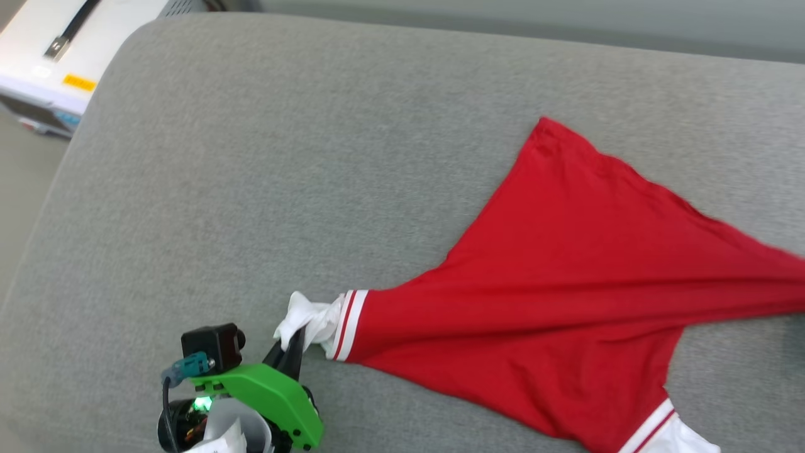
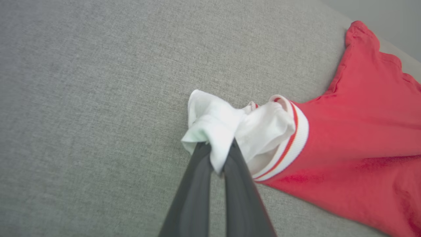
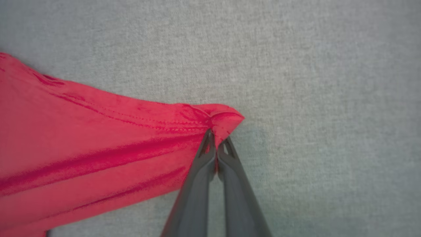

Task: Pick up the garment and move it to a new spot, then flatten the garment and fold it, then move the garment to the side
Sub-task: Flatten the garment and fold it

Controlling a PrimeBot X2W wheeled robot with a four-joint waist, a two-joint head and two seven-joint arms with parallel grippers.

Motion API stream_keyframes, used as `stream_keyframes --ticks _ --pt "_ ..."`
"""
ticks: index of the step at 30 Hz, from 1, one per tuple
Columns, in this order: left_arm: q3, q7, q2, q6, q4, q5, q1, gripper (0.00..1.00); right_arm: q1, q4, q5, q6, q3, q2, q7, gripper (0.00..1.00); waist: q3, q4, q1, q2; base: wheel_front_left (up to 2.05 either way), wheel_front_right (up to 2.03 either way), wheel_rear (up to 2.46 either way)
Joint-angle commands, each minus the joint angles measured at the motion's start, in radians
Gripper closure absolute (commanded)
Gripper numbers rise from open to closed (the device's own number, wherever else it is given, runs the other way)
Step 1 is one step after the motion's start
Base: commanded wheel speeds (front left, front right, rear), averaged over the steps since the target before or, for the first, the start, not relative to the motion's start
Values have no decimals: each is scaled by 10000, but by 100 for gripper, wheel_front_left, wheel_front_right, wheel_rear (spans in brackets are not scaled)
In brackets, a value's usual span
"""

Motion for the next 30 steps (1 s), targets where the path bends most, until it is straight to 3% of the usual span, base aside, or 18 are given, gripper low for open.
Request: stream_keyframes --ticks 1,6,11,16,19,21,22,30 --pt "126 72 180 137 62 -80 221 100 775 -200 60 -9 -410 173 -236 100 -869 -1003 -1 -1 0 0 0" --pt "239 219 379 292 23 -187 649 100 3213 -1235 -98 -9 -1683 1240 -663 100 -1313 -1589 -1 -1 0 0 0" --pt "294 349 555 421 -103 -231 959 100 5247 -2734 -531 -9 -2751 2824 -711 100 -1604 -1918 -1 -1 0 0 0" --pt "308 458 670 458 -186 -245 988 100 6501 -4091 -1122 -9 -3368 4534 -456 100 -1678 -1986 -1 -1 0 0 0" --pt "277 482 672 454 -197 -242 929 100 6718 -4483 -1394 -9 -3520 5130 -371 100 -1677 -2005 -1 -1 0 0 0" --pt "242 481 662 438 -192 -231 886 100 6617 -4635 -1272 -9 -3626 5337 -598 50 -1687 -2008 -1 -1 0 0 0" --pt "223 476 657 434 -185 -221 868 100 6556 -4725 -1296 -9 -3611 5389 -782 0 -1699 -2013 -1 -1 0 0 0" --pt "71 382 586 401 -231 -124 718 100 5367 -5612 -1902 -9 -3217 5225 -3430 0 -1711 -1957 -1 -1 0 0 0"
